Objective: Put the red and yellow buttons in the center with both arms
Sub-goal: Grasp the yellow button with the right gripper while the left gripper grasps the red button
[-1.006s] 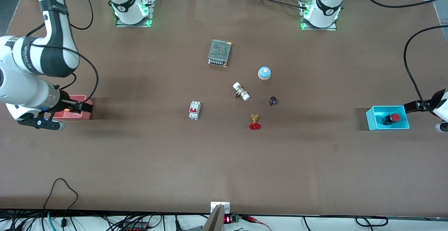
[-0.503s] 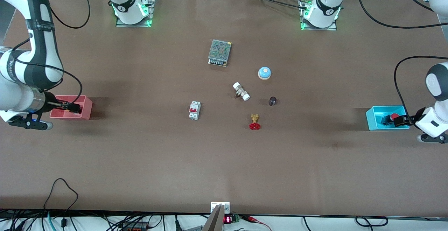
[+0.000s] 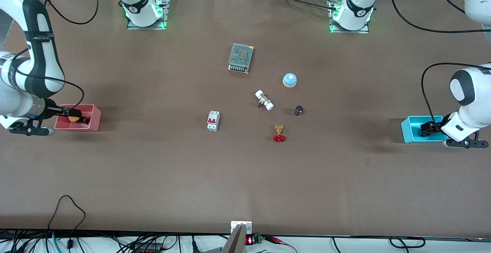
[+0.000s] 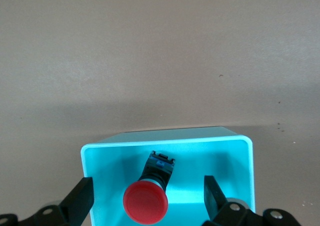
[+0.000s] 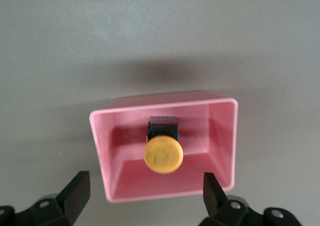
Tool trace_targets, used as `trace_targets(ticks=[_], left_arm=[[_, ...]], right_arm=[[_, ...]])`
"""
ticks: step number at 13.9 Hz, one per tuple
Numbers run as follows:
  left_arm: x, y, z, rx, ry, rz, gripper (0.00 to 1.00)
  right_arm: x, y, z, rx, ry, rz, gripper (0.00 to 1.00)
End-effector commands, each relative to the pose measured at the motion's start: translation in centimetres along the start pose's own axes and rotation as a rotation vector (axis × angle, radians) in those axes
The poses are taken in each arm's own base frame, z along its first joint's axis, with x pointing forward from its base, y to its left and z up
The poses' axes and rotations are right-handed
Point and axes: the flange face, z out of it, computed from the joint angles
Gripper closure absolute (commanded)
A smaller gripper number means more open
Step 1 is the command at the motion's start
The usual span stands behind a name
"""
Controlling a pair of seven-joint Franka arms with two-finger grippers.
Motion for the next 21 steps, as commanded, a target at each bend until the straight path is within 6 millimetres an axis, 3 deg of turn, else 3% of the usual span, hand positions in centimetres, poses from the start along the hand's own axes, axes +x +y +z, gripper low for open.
trace_targets(ticks=[1,5,11,12,14,15,18,21], left_arm=[[-0.4,-0.4,1.0,-0.002,0.011,0.032,0.11],[-1.3,0.1,2.2,-0.015,-0.016,0.043,0.24],[-1.8,-0.2,3.7,-0.024,-0.035,0.035,0.39],[-1.8,-0.2,4.0,-0.026,-0.039,0.035,0.45],[-1.6,-0.2,3.8,-0.023,-0.035,0.039,0.73],[-1.6,-0.3,3.9,-0.024,-0.035,0.035,0.76],[-1.3,0.0,3.1,-0.021,-0.030,0.036,0.77],[-0.7,-0.5,-1.0,0.004,0.013,0.035,0.77]], right_arm=[[0.4,0.2,1.6,-0.008,0.008,-0.017,0.00],[0.4,0.5,3.3,-0.008,-0.020,-0.034,0.00],[0.3,1.8,4.4,-0.004,-0.035,-0.114,0.00],[0.3,1.8,4.5,-0.004,-0.036,-0.116,0.00],[0.4,1.6,4.3,-0.006,-0.032,-0.119,0.00],[0.5,1.7,4.4,-0.007,-0.030,-0.120,0.00],[1.3,1.6,4.0,-0.012,-0.018,-0.120,0.00],[1.3,1.5,4.8,-0.009,-0.028,-0.117,0.00]])
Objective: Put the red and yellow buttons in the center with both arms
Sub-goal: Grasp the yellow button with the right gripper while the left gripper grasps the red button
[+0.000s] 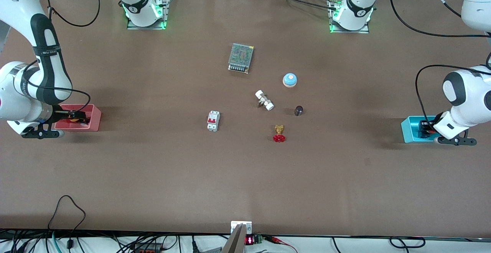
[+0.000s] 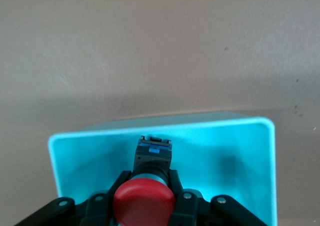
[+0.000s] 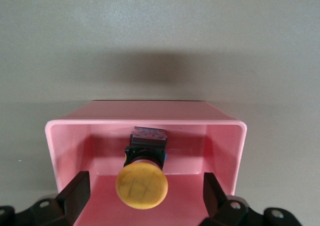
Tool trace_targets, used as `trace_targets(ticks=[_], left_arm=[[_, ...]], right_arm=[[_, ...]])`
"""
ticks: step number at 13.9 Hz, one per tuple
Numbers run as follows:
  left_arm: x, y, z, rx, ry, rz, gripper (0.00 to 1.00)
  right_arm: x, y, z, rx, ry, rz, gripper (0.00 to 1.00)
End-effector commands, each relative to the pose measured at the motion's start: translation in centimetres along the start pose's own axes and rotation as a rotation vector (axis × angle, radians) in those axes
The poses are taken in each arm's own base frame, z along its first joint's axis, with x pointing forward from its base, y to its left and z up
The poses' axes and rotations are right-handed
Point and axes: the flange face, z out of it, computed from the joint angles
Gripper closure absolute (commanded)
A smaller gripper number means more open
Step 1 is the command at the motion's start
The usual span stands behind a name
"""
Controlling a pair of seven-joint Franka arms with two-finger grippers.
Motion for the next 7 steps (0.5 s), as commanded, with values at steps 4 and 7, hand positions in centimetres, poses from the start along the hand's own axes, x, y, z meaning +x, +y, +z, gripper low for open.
trace_targets(ticks=[4,7], left_arm=[[1.5,0.9,-11.3,0.020,-0.022,0.043,0.77],[3.5,4.6,-16.7,-0.009,-0.119,0.044,0.77]], right_arm=[[1.0,0.0,1.2,-0.001,-0.006,-0.019,0.00],[1.1,-0.2,1.2,-0.005,-0.009,-0.035,0.20]])
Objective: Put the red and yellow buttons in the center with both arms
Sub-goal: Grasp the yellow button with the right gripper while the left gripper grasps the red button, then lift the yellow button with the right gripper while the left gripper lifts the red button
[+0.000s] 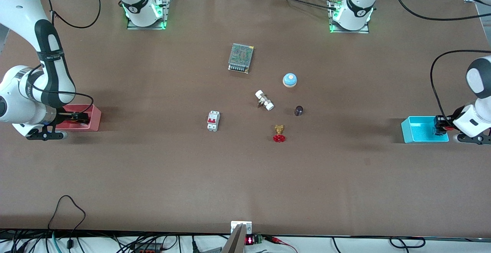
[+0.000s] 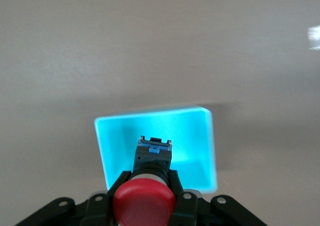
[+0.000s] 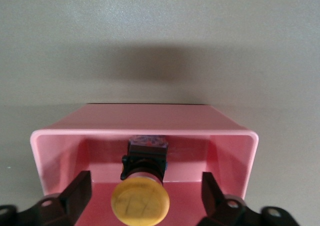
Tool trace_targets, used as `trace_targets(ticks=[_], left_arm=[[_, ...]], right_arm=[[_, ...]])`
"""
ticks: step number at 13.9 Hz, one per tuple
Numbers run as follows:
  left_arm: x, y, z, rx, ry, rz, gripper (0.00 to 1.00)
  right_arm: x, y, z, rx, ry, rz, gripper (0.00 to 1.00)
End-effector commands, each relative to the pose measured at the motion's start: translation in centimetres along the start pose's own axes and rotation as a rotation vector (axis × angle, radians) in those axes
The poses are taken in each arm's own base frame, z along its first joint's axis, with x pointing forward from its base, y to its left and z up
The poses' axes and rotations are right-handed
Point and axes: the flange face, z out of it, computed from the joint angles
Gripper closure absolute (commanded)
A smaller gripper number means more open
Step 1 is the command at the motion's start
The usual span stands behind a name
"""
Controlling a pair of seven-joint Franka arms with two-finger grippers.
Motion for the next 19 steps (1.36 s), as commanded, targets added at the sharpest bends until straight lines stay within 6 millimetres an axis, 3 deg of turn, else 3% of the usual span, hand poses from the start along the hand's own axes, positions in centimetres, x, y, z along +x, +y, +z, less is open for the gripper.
trace_targets(ticks=[1,4,5,6,9,11,13,15,17,18,19], left_arm=[[1.6,3.9,-4.6,-0.007,-0.070,0.004,0.77],[2.9,12.2,-5.8,0.004,-0.117,0.018,0.77],[3.1,13.7,-5.3,0.003,-0.126,0.029,0.78],[3.7,16.9,-3.4,-0.001,-0.148,0.054,0.79],[4.0,24.5,-3.3,0.026,-0.144,0.024,0.79],[5.0,28.6,-1.2,0.018,-0.109,0.038,0.79],[5.3,31.1,0.5,0.005,-0.090,-0.011,0.79],[5.1,34.3,2.3,0.011,-0.102,-0.094,0.79],[4.9,37.6,4.5,0.002,-0.079,-0.143,0.79],[4.7,38.3,5.8,-0.008,-0.059,-0.174,0.79],[4.3,39.1,7.2,-0.023,-0.039,-0.202,0.79]], right_arm=[[0.5,0.1,-0.3,-0.001,0.008,-0.025,0.47],[0.5,0.1,-0.3,0.001,0.008,-0.023,0.60],[0.5,0.1,-0.2,0.001,0.007,-0.023,0.62],[0.5,0.1,-0.2,0.002,0.005,-0.024,0.64],[0.5,0.0,-0.2,0.004,0.001,-0.026,0.65],[0.5,-0.3,-0.8,0.006,0.008,-0.028,0.65],[-0.3,-0.5,-4.1,0.024,0.008,-0.028,0.65],[-0.8,-1.1,-9.3,0.042,-0.006,-0.036,0.65],[-0.1,-2.8,-14.7,0.056,-0.037,-0.055,0.65],[0.4,-4.0,-16.6,0.064,-0.027,-0.064,0.65],[1.3,-6.8,-17.4,0.079,-0.011,-0.075,0.65]])
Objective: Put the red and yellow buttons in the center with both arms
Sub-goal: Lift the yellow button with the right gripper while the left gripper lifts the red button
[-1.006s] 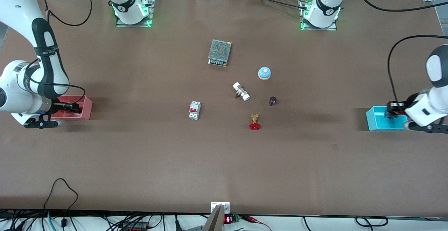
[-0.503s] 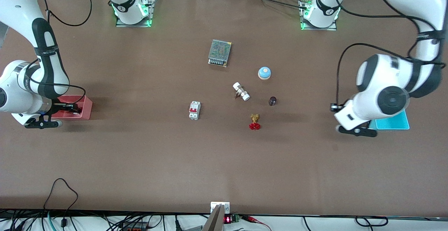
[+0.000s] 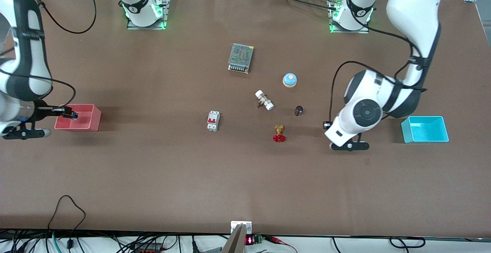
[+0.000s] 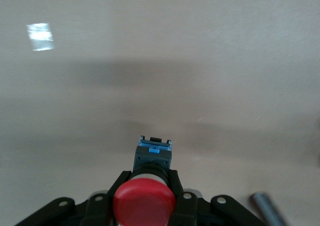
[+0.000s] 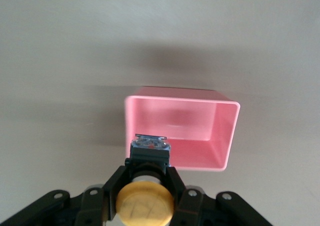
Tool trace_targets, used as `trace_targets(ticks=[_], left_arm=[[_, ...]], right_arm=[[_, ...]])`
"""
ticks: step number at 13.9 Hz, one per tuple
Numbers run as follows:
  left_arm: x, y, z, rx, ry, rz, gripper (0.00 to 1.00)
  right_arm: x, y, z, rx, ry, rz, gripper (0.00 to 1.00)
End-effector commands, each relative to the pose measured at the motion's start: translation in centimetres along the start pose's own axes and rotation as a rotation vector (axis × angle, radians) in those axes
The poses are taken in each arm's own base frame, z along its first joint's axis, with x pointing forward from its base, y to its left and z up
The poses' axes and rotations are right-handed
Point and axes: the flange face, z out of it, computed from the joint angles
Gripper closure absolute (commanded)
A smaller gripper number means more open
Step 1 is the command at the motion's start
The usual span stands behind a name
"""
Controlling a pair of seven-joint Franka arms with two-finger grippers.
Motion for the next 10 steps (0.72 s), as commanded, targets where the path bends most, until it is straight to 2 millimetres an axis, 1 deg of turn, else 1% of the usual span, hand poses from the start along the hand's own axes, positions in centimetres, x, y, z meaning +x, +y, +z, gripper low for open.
trace_targets(ticks=[1,2,3,4,5,6,7,8,10], left_arm=[[-1.0,2.0,3.0,-0.027,0.050,-0.059,0.79],[-1.3,2.9,3.8,-0.035,0.057,-0.074,0.79],[-1.5,3.6,4.0,-0.034,0.058,-0.089,0.79],[-1.7,4.0,4.1,-0.032,0.058,-0.094,0.79],[-1.7,4.0,4.3,-0.032,0.055,-0.096,0.77],[-1.8,4.0,4.5,-0.029,0.053,-0.094,0.70],[-1.8,4.0,4.6,-0.029,0.051,-0.099,0.45],[-1.8,4.0,5.0,-0.027,0.046,-0.108,0.34],[-1.7,3.9,5.2,-0.022,0.045,-0.107,0.10]], right_arm=[[2.2,-5.5,-1.7,0.043,0.011,0.004,0.65],[3.0,-7.9,-0.6,0.060,-0.001,0.052,0.65],[3.8,-10.2,0.5,0.082,-0.019,0.130,0.65],[4.3,-13.0,1.5,0.087,-0.038,0.176,0.65],[4.7,-15.3,2.2,0.084,-0.050,0.226,0.65],[5.0,-17.1,2.4,0.077,-0.047,0.267,0.65],[5.3,-18.7,3.0,0.068,-0.045,0.304,0.65],[5.6,-20.5,3.6,0.060,-0.039,0.335,0.64],[6.4,-23.2,5.5,0.076,-0.039,0.405,0.64]])
